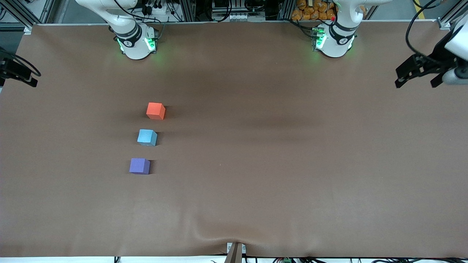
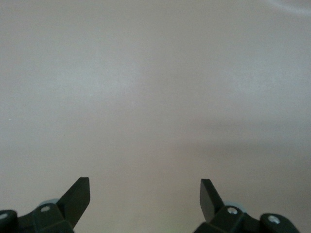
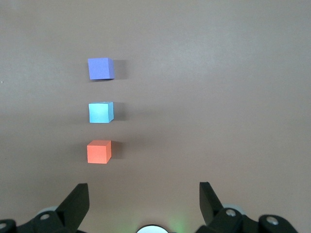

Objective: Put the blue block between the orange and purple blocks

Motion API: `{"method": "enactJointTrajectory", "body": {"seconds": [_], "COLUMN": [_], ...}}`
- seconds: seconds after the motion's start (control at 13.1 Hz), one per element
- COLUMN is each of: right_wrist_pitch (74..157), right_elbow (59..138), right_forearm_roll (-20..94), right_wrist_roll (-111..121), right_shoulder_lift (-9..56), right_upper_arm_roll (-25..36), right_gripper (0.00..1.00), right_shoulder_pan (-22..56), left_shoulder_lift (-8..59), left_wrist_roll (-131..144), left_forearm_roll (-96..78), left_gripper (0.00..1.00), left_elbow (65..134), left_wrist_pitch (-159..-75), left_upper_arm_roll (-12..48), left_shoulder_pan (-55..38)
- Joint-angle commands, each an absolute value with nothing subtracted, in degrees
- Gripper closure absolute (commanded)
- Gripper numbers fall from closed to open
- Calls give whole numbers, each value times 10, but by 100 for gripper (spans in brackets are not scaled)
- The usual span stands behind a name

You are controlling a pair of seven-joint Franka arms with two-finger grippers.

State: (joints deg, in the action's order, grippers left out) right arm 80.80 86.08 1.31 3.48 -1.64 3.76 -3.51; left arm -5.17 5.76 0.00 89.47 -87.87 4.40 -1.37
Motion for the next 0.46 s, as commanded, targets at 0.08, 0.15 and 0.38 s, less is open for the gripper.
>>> {"method": "enactJointTrajectory", "body": {"seconds": [0.08,0.15,0.38], "right_wrist_pitch": [802,801,806], "right_elbow": [854,855,853], "right_forearm_roll": [17,17,17], "right_wrist_roll": [35,35,29], "right_shoulder_lift": [-14,-12,-11], "right_upper_arm_roll": [25,25,25], "right_gripper": [0,0,0], "right_shoulder_pan": [-45,-43,-33], "left_shoulder_lift": [-63,-62,-59], "left_wrist_roll": [14,20,22], "left_forearm_roll": [-4,-6,-7], "left_gripper": [0,0,0], "left_elbow": [899,899,893], "left_wrist_pitch": [-864,-864,-864], "left_upper_arm_roll": [42,42,42], "left_shoulder_pan": [-6,-6,-7]}}
